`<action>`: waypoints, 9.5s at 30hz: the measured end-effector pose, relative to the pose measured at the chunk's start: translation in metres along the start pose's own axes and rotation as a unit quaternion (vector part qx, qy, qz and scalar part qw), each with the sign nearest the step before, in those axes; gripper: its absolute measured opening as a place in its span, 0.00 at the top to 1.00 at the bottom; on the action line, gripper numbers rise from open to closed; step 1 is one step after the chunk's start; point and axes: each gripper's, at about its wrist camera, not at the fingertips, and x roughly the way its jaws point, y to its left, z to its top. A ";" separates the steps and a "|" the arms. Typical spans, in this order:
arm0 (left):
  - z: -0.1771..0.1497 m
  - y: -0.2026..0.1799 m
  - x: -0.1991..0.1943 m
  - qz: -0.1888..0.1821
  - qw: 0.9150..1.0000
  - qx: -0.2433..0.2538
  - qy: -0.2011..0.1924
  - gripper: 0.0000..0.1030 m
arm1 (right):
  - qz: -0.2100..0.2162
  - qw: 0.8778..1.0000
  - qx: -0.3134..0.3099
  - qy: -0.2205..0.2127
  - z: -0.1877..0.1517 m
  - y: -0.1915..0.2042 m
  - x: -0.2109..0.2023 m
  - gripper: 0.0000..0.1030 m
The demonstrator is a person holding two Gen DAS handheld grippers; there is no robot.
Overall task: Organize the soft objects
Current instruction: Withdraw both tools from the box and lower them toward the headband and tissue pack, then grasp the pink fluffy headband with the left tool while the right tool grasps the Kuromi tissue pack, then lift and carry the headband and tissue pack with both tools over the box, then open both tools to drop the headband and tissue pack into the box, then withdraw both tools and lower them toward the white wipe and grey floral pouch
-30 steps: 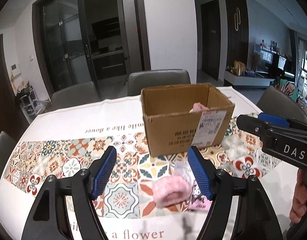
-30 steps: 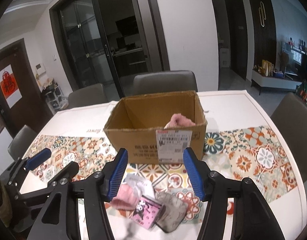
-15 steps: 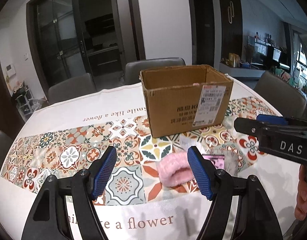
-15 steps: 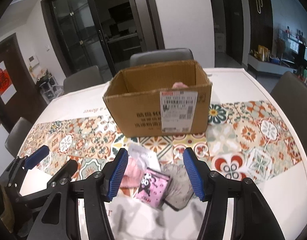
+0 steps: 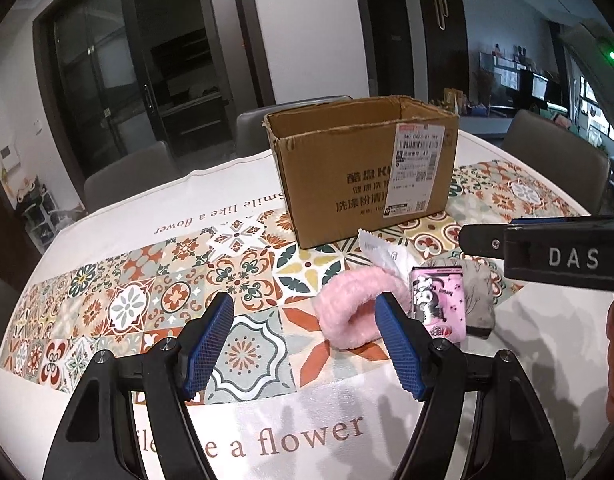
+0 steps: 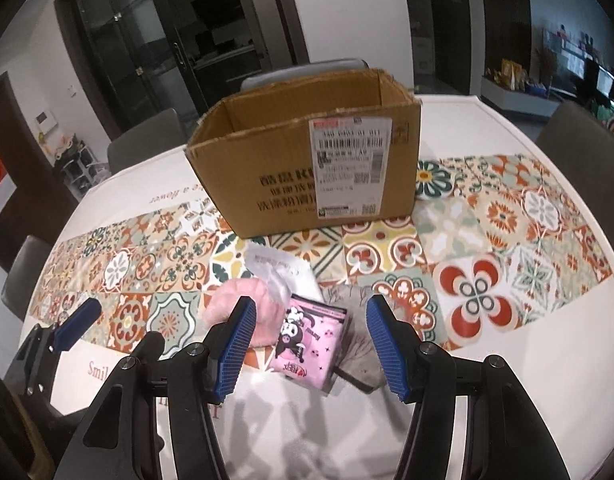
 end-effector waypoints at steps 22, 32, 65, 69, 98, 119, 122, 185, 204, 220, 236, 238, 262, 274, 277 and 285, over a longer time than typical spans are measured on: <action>-0.017 -0.014 0.061 -0.020 0.999 0.035 0.030 0.38 | -0.026 0.995 0.059 0.071 -0.006 -0.005 0.064 0.43; -0.022 -0.014 0.077 -0.028 0.998 0.038 0.043 0.42 | -0.028 0.994 0.059 0.090 -0.006 -0.002 0.084 0.43; -0.028 -0.015 0.080 -0.062 0.994 -0.016 0.091 0.81 | -0.014 0.993 0.015 0.114 -0.020 -0.004 0.092 0.45; -0.026 -0.014 0.070 -0.061 0.994 -0.027 0.085 0.83 | -0.013 0.995 0.003 0.103 -0.021 -0.004 0.081 0.45; 0.037 -0.005 -0.036 -0.023 0.994 -0.104 -0.024 0.84 | 0.025 0.997 -0.054 -0.054 0.012 -0.003 -0.035 0.45; 0.110 -0.013 -0.073 0.013 0.989 -0.098 -0.109 0.84 | 0.051 0.982 -0.071 -0.169 0.056 -0.016 -0.099 0.45; 0.120 -0.013 -0.075 0.017 0.988 -0.100 -0.118 0.84 | 0.054 0.979 -0.075 -0.182 0.063 -0.017 -0.104 0.45; 0.214 0.008 0.094 0.015 0.994 -0.098 -0.052 0.54 | 0.024 0.978 -0.098 -0.183 0.197 -0.024 0.019 0.31; 0.217 -0.011 0.150 0.028 0.984 -0.042 0.171 0.13 | -0.029 0.990 -0.084 -0.107 0.194 -0.037 0.034 0.31; 0.229 0.003 0.128 0.029 0.985 -0.064 0.160 0.12 | -0.047 0.994 -0.074 -0.064 0.198 -0.037 0.039 0.31; 0.193 -0.005 0.025 0.031 0.996 -0.084 0.016 0.13 | -0.019 0.991 -0.067 -0.115 0.161 -0.040 -0.019 0.31; 0.188 -0.006 0.018 0.029 0.996 -0.086 0.007 0.13 | -0.014 0.990 -0.066 -0.120 0.154 -0.041 -0.026 0.31; 0.106 -0.029 0.021 -0.002 0.996 -0.065 0.055 0.15 | -0.014 0.997 -0.055 -0.056 0.075 -0.051 -0.015 0.31; 0.061 -0.041 0.064 -0.024 0.990 -0.040 0.135 0.16 | -0.029 0.998 -0.044 0.031 0.034 -0.058 0.026 0.32; 0.054 -0.044 0.074 -0.027 0.988 -0.032 0.148 0.18 | -0.032 0.997 -0.042 0.054 0.024 -0.061 0.037 0.32; 0.046 -0.051 0.096 -0.046 0.984 -0.032 0.167 0.24 | -0.020 0.994 -0.025 0.100 0.010 -0.071 0.062 0.33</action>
